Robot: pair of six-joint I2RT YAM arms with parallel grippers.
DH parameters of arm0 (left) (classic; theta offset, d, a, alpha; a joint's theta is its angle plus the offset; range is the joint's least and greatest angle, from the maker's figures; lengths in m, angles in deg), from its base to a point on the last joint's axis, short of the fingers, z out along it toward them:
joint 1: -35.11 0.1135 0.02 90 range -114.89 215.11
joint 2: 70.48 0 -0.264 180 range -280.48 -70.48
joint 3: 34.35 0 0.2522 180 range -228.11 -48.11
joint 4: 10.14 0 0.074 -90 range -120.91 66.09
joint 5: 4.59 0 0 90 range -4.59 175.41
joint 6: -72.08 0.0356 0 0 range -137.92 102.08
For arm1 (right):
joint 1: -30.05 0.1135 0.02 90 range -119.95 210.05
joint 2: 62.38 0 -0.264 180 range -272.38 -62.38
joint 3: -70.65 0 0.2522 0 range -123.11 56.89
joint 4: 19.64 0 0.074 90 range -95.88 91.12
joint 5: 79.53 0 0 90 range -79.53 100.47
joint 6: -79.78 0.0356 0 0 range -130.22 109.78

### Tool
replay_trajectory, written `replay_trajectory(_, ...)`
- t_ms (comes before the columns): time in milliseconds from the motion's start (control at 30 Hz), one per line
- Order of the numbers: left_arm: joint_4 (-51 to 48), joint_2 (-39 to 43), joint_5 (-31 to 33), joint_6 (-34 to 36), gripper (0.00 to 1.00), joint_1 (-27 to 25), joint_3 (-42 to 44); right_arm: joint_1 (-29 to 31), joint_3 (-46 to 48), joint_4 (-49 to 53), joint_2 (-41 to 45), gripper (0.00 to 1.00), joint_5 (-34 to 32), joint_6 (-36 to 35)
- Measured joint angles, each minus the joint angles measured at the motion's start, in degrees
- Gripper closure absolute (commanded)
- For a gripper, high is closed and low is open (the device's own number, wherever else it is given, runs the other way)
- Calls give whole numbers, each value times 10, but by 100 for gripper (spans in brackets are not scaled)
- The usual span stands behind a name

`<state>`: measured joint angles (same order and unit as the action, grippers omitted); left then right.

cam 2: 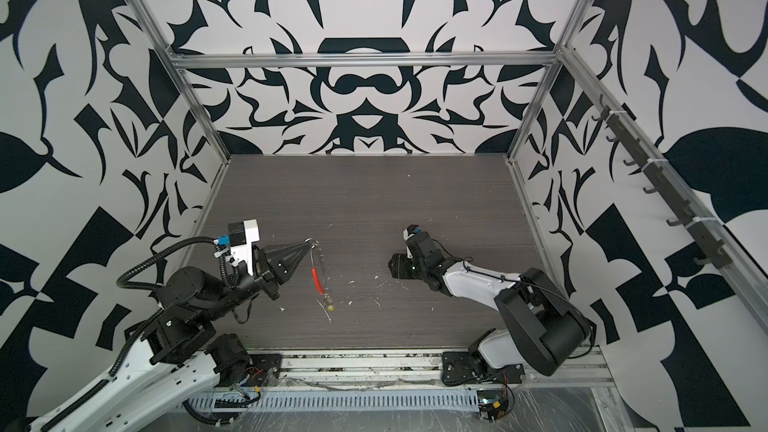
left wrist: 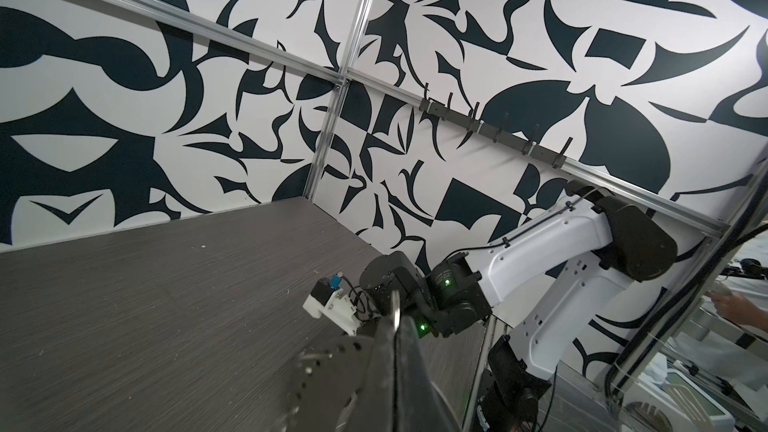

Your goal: Remove the keys from the keyring

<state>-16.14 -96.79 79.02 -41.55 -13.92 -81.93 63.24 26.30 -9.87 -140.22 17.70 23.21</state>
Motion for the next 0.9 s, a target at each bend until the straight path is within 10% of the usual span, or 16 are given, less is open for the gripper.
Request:
replay_trajectory(400, -18, -10, 59, -39, 100, 0, -8, 27, -30, 7, 284, 24, 110, -61)
replay_trajectory(900, -34, -62, 131, -88, 100, 0, -40, 306, -168, -49, 179, 1, 12, -238)
